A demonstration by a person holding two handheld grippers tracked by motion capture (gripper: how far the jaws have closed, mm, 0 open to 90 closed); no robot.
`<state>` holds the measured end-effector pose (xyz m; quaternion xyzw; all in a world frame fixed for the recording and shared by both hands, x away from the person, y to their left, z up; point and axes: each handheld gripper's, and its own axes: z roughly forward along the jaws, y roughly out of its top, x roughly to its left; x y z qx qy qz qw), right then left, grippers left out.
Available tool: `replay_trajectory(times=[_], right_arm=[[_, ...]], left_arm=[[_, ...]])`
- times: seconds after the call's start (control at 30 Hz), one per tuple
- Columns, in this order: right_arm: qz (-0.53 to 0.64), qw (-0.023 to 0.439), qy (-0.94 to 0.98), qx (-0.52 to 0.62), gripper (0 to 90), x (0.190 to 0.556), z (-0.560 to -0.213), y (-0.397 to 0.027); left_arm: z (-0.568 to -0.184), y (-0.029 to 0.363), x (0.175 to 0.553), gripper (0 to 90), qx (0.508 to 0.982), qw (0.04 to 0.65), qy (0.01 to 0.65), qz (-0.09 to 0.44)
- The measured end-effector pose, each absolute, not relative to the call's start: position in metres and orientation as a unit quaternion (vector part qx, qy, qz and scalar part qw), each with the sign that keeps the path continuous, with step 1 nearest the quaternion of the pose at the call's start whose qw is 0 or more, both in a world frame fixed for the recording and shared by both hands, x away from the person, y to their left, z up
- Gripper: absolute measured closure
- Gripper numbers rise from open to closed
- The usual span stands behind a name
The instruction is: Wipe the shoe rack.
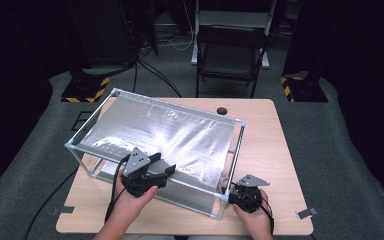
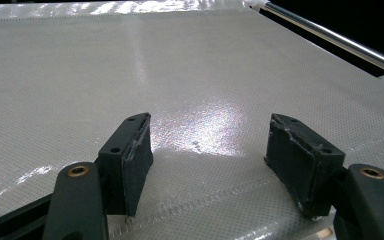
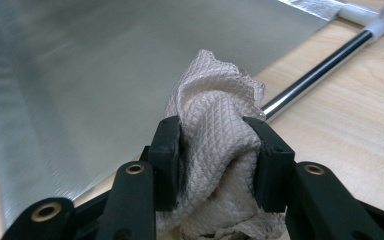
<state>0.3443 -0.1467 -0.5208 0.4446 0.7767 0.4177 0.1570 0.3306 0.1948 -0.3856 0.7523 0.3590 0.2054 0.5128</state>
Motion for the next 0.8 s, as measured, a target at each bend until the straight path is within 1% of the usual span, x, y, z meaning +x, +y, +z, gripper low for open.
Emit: replay_trajectory(times=[0.1,0.23,0.3,0.37,0.4,0.43,0.47,0.5,0.63,0.8], right_arm=[[0.425,0.136,0.766,0.462,57.3,0.35,-0.523,-0.15],[0.426,0.139,0.763,0.466,57.1,0.343,-0.523,-0.149],[0.418,0.127,0.774,0.458,56.2,0.333,-0.522,-0.145],[0.415,0.132,0.783,0.443,55.3,0.327,-0.521,-0.142],[0.415,0.14,0.785,0.438,54.4,0.327,-0.522,-0.142],[0.415,0.134,0.785,0.44,52.3,0.328,-0.522,-0.143],[0.415,0.135,0.787,0.435,50.9,0.332,-0.522,-0.144],[0.414,0.124,0.786,0.443,50.6,0.335,-0.523,-0.144],[0.408,0.149,0.783,0.445,50.6,0.354,-0.523,-0.146],[0.401,0.163,0.774,0.463,50.6,0.377,-0.522,-0.15]], left_arm=[[-0.386,0.195,0.331,34.2,0.751,0.514,0.36,0.204],[-0.386,0.194,0.331,34.2,0.751,0.515,0.359,0.204],[-0.386,0.195,0.331,34.2,0.751,0.515,0.359,0.204],[-0.386,0.195,0.331,34.2,0.752,0.514,0.358,0.206],[-0.386,0.195,0.331,34.2,0.752,0.514,0.357,0.207],[-0.386,0.195,0.331,34.2,0.752,0.514,0.357,0.207],[-0.386,0.195,0.33,34.2,0.751,0.515,0.357,0.207],[-0.386,0.195,0.33,34.2,0.752,0.515,0.357,0.207],[-0.386,0.196,0.331,34.2,0.753,0.514,0.354,0.206],[-0.386,0.196,0.331,34.2,0.752,0.516,0.355,0.206]])
